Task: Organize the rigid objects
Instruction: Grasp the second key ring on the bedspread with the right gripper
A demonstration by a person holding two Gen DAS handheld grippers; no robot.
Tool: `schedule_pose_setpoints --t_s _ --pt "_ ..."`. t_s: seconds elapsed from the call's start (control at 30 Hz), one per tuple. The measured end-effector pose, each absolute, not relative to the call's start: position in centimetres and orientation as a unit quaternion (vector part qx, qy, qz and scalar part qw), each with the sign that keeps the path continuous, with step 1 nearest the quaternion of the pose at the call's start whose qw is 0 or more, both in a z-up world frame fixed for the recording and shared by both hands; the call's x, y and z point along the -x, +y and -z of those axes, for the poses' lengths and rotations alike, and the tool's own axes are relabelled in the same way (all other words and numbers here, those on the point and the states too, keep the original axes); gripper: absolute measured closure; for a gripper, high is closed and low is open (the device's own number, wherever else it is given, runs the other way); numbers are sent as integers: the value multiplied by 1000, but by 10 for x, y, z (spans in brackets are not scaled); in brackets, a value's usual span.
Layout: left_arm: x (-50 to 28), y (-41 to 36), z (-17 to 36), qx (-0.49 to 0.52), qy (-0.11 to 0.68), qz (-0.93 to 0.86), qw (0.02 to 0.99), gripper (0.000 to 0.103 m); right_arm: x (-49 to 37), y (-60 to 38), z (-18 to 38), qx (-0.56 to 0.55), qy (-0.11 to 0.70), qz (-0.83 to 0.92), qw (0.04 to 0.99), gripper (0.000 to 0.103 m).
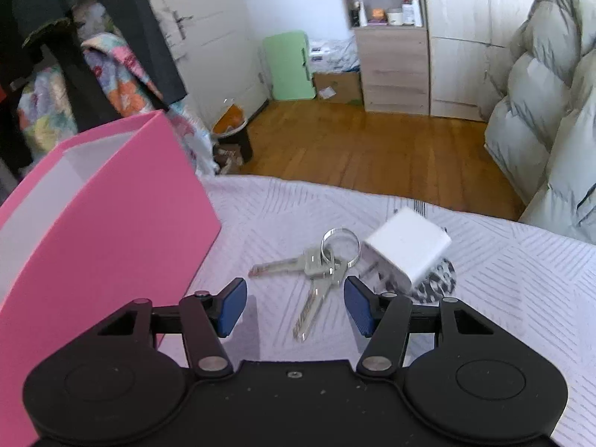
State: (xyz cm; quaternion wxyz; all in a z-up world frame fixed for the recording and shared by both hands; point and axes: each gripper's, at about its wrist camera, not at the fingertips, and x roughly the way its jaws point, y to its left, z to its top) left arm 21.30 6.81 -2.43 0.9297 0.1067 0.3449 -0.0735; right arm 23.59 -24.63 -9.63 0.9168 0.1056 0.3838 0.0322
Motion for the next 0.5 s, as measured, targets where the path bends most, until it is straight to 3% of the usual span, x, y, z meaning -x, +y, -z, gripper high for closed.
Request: schedule_pose_setpoints --t_s 0.23,0.33,0.43,0.47,0.5 --pt "-215 68 25 -103 349 76 929 95 -255 -235 97 -92 367 12 926 41" --pt "-215 68 26 -103 349 77 928 95 -259 -228 99 -60 362 39 929 72" --pt "-216 70 26 -101 349 79 928 95 -257 -232 97 -76 360 35 929 79" --pt "-215 70 26 -101 349 80 928 95 -256 -234 96 -79 359 34 929 96" --pt "-216 71 26 -100 350 80 928 95 -253 -235 93 -80 350 33 933 99"
